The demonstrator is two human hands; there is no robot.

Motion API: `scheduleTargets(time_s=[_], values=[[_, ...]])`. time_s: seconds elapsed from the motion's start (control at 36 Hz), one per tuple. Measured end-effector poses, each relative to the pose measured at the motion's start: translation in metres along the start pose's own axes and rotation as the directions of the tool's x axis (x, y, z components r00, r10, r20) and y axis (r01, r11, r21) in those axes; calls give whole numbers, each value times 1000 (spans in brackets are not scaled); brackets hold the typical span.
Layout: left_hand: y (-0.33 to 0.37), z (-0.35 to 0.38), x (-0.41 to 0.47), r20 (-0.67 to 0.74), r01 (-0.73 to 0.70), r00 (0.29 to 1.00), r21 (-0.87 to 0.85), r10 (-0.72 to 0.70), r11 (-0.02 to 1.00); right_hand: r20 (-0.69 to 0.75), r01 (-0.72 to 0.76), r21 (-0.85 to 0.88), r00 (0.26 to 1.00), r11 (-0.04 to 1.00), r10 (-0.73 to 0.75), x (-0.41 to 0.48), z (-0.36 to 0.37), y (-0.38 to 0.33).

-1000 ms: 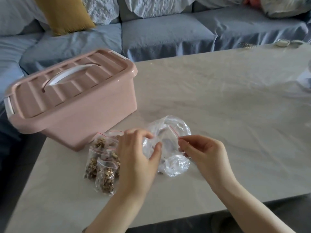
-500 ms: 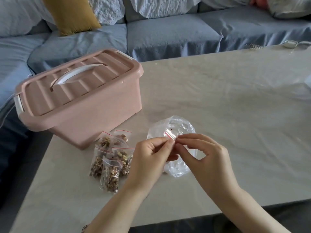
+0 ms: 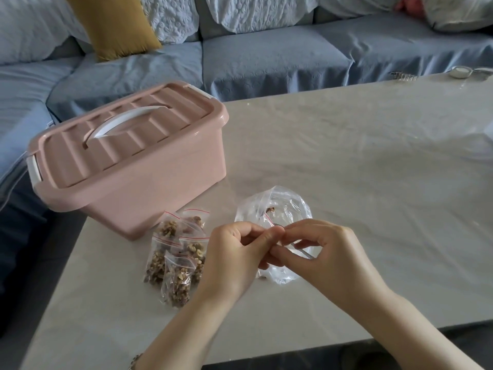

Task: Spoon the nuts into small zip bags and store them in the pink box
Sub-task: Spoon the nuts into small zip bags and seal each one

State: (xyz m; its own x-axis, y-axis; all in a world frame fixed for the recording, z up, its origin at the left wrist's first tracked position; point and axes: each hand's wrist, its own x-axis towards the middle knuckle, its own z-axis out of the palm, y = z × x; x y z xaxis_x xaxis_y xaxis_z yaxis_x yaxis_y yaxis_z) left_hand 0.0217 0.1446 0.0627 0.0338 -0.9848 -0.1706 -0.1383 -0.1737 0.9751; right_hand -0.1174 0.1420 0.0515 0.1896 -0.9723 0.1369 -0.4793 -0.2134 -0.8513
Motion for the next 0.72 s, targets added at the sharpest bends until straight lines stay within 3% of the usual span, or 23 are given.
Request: scheduleTargets(time_s=[0.17, 0.47, 0.72], values=[[1, -3, 1, 26, -28, 999, 119, 25, 993, 77, 13, -154, 997, 988, -1, 0, 1, -2], [-3, -6, 3, 190, -78, 980, 132, 52, 988, 87, -126, -15, 988, 992, 126, 7, -3, -2], [-7, -6, 5, 138, -143, 984, 214, 115, 966, 192, -162, 44, 970, 986, 151, 8, -5, -1]])
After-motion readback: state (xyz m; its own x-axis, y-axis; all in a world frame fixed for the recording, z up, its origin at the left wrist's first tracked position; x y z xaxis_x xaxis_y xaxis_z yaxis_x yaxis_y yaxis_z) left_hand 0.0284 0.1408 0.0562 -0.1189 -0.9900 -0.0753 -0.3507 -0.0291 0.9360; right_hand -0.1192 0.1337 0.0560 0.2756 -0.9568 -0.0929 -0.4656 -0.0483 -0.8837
